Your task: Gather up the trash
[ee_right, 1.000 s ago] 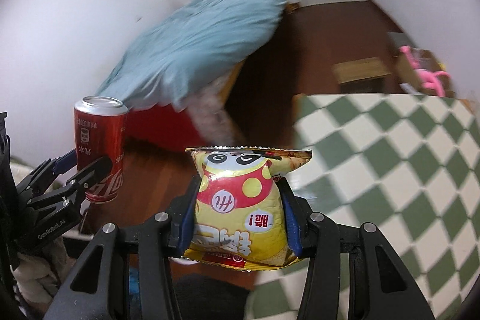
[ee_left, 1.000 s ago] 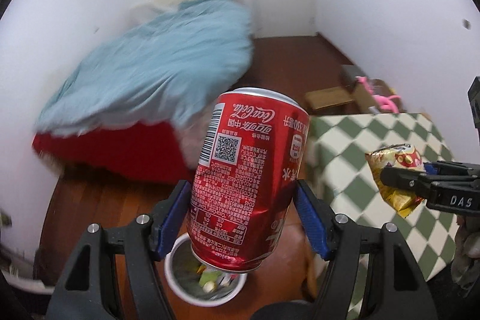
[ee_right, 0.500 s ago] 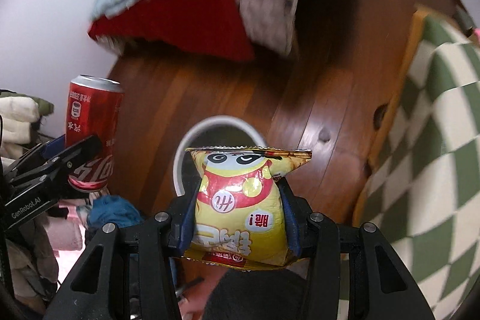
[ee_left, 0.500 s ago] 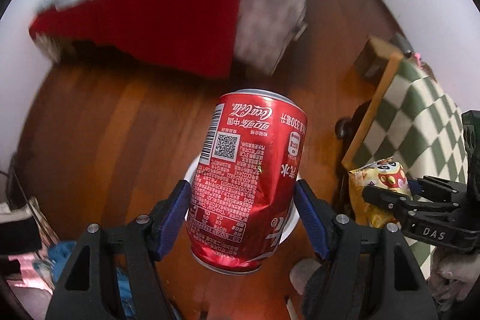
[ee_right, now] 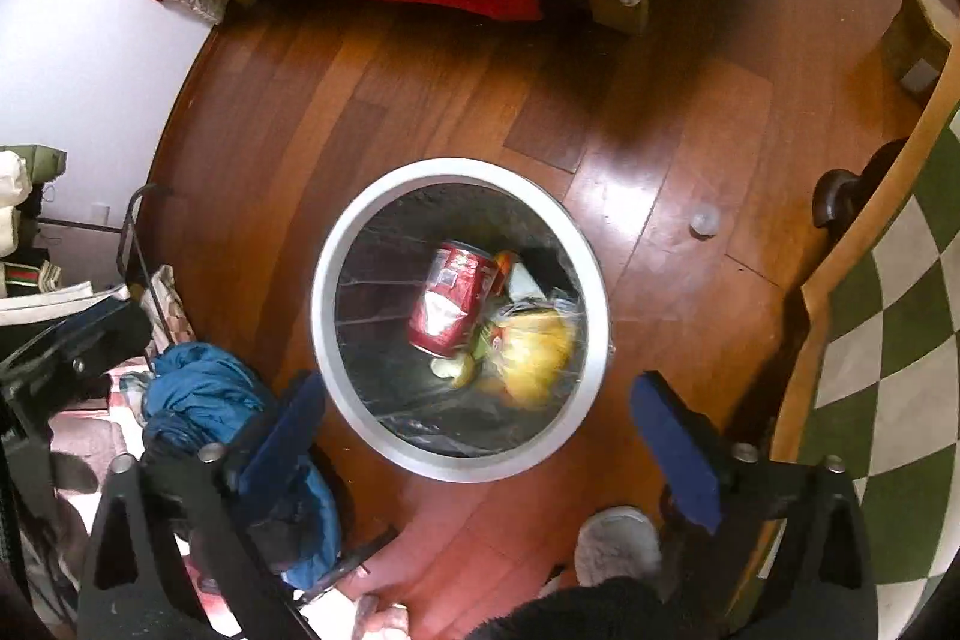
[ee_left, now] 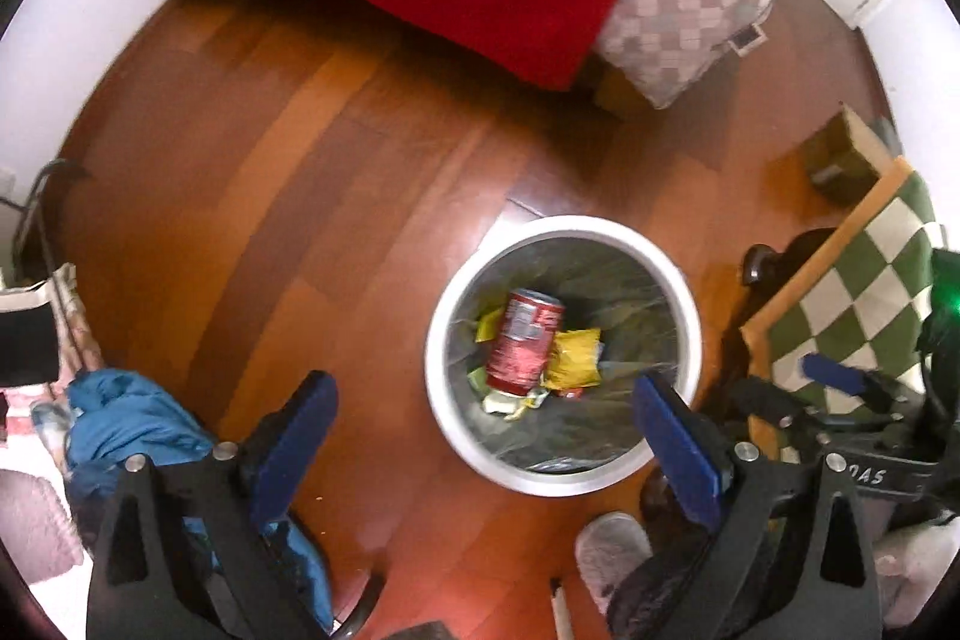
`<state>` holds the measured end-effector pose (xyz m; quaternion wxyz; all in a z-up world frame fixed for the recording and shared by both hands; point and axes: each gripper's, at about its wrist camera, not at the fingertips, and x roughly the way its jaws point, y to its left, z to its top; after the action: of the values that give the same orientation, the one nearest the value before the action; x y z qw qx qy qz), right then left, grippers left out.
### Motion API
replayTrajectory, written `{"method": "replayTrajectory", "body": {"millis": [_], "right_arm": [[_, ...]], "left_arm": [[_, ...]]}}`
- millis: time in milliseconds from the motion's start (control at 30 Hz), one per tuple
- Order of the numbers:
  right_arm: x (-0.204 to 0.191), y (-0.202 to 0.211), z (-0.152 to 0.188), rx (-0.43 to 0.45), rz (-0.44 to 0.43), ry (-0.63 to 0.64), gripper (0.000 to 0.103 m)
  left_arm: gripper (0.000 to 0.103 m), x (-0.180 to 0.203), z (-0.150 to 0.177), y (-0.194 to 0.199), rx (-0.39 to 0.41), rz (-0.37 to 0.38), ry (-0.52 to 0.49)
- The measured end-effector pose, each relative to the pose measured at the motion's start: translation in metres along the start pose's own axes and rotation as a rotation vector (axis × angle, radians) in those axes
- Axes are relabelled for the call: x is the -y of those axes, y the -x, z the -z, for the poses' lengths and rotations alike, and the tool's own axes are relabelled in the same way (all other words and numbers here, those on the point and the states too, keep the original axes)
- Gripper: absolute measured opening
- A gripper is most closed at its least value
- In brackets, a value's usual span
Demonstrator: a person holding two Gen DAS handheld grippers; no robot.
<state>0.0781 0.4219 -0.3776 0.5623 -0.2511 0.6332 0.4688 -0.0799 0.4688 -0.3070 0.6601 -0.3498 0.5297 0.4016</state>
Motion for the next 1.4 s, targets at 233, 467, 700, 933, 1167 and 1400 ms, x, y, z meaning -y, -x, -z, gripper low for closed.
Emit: {"method": "replayTrajectory", "body": {"millis": [233, 467, 700, 933, 1167, 1400], "right_arm": [[0.001, 0.021, 0.023, -0.004, 0.169, 0.074, 0.103], [0.001, 0.065, 0.057, 0.045, 0.19, 0.086, 0.103], [-0.004, 0.129, 0.094, 0.143, 0.146, 0.079, 0.103], [-0.012, 0.213, 0.139, 0.256, 0.088, 0.113, 0.103], [-0.018, 0.305, 0.181, 0.373, -0.002, 0.155, 0.103], [-0.022, 0.379, 0.211, 0.438, -0.087, 0.203, 0.103]], "left_arm": [[0.1, 0.007, 0.04, 0.011, 0.01, -0.076, -0.022], [0.1, 0.022, 0.068, 0.052, 0.07, -0.081, -0.014], [0.1, 0.033, 0.095, 0.109, 0.154, -0.094, 0.011], [0.1, 0.047, 0.127, 0.177, 0.254, -0.075, 0.032], [0.1, 0.064, 0.159, 0.257, 0.366, -0.011, 0.026], [0.1, 0.069, 0.178, 0.316, 0.439, 0.089, 0.027]]}}
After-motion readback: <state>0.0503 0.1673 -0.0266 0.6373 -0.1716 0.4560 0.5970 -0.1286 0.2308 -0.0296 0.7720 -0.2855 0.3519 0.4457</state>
